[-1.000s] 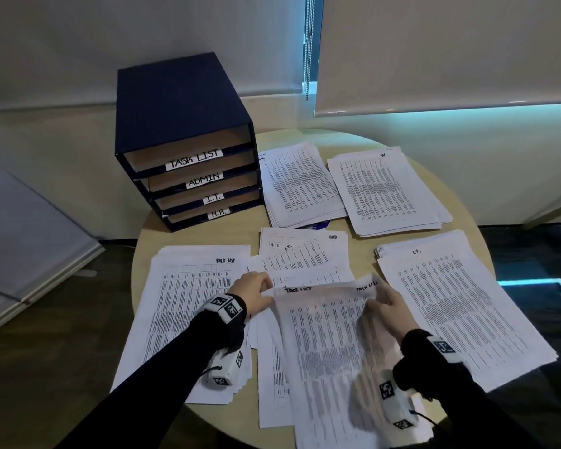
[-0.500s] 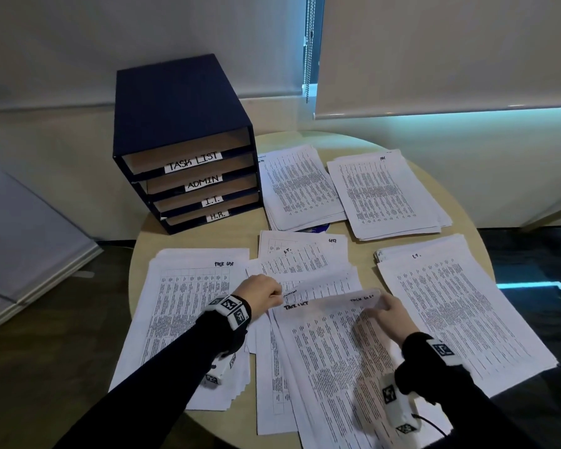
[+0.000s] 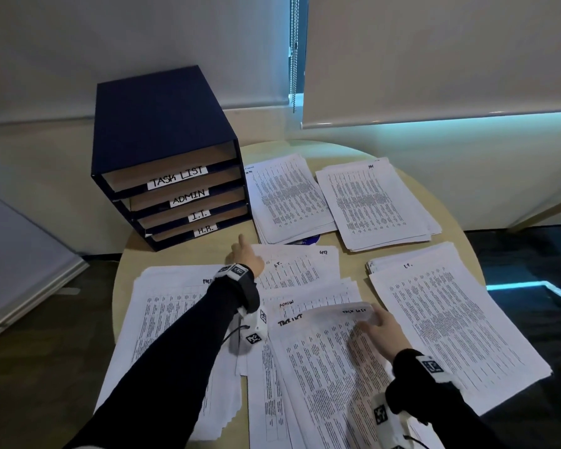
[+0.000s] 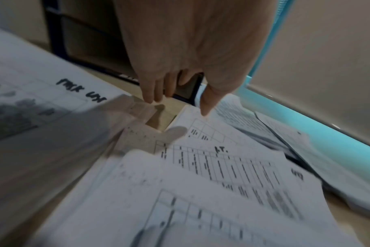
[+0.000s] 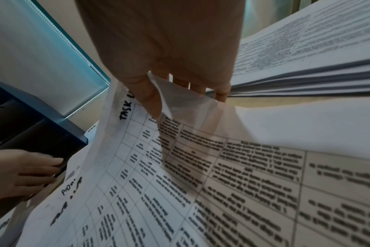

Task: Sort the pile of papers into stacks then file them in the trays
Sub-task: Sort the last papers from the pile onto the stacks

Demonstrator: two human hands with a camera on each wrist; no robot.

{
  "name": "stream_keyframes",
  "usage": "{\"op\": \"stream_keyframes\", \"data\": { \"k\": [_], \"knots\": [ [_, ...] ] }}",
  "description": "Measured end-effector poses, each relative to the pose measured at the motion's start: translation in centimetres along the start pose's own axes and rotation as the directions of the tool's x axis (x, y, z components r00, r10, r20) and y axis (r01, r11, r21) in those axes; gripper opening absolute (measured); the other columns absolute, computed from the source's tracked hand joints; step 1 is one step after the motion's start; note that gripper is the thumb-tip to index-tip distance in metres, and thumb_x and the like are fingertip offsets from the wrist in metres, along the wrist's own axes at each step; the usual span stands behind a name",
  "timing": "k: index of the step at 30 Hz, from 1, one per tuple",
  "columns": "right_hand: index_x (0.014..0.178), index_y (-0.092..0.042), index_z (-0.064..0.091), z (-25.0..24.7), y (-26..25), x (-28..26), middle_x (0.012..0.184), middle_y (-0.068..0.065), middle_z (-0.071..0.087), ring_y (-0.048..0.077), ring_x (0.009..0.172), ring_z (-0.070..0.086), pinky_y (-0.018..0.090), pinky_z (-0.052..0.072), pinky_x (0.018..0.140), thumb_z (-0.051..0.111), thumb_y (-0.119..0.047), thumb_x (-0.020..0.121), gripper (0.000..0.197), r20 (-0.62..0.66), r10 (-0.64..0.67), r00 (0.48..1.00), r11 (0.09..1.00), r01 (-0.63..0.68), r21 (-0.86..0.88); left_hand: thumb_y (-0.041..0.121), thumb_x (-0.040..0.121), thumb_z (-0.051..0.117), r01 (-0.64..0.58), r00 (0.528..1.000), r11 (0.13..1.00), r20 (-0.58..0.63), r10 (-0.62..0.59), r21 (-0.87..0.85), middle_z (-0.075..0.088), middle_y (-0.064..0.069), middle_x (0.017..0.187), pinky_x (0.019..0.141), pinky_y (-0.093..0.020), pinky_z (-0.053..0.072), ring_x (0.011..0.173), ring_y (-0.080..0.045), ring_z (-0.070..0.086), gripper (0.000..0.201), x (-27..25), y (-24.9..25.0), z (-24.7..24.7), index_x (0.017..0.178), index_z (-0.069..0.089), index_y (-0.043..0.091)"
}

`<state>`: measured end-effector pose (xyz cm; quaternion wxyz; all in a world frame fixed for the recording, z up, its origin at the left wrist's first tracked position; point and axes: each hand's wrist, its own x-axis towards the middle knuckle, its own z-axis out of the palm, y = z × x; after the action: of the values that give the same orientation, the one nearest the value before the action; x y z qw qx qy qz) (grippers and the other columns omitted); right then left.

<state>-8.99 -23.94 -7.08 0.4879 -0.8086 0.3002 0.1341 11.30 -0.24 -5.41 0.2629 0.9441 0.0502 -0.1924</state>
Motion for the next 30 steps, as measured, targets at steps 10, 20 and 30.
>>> {"op": "stream_keyframes", "data": {
  "k": [10, 20, 30],
  "knots": [
    [0.138, -0.008, 0.045, -0.5, -0.6, 0.2, 0.134, 0.012, 0.054, 0.027, 0.124, 0.048, 0.041, 0.037, 0.105, 0.059, -0.011, 0.090, 0.050, -0.016, 0.029, 0.999, 0.999, -0.029, 0.033, 0.017, 0.089, 0.065, -0.467, 0.884, 0.882, -0.072, 0.462, -0.068, 0.059, 0.006, 0.104, 0.079, -0.027, 0.051, 0.087, -0.012, 0.059, 0.004, -5.8, -0.7, 1.1, 0.088, 0.060, 0.017],
    [0.136, -0.012, 0.047, -0.4, -0.8, -0.2, 0.129, 0.011, 0.057, 0.028, 0.119, 0.051, 0.040, 0.040, 0.103, 0.057, -0.012, 0.090, 0.048, -0.010, 0.024, 1.000, 0.999, -0.024, 0.042, 0.009, 0.093, 0.055, -0.708, 0.645, 0.704, -0.355, 0.677, 0.056, 0.070, -0.003, 0.078, 0.051, -0.027, 0.056, 0.047, -0.006, 0.049, 0.023, -9.3, 1.2, -3.9, 0.114, 0.065, 0.010],
    [0.061, -0.001, 0.062, -2.0, -1.9, -1.4, 0.068, 0.004, 0.065, 0.021, 0.078, 0.056, 0.036, 0.038, 0.081, 0.058, 0.005, 0.070, 0.012, -0.050, -0.035, 0.998, 0.932, 0.051, 0.359, 0.005, 0.095, 0.052, -0.825, 0.345, 0.559, -0.856, 0.384, -0.081, 0.055, 0.016, 0.080, 0.060, -0.002, 0.037, 0.064, 0.012, 0.051, 0.014, -9.9, 6.3, -14.1, 0.101, 0.064, 0.000]
  ]
}}
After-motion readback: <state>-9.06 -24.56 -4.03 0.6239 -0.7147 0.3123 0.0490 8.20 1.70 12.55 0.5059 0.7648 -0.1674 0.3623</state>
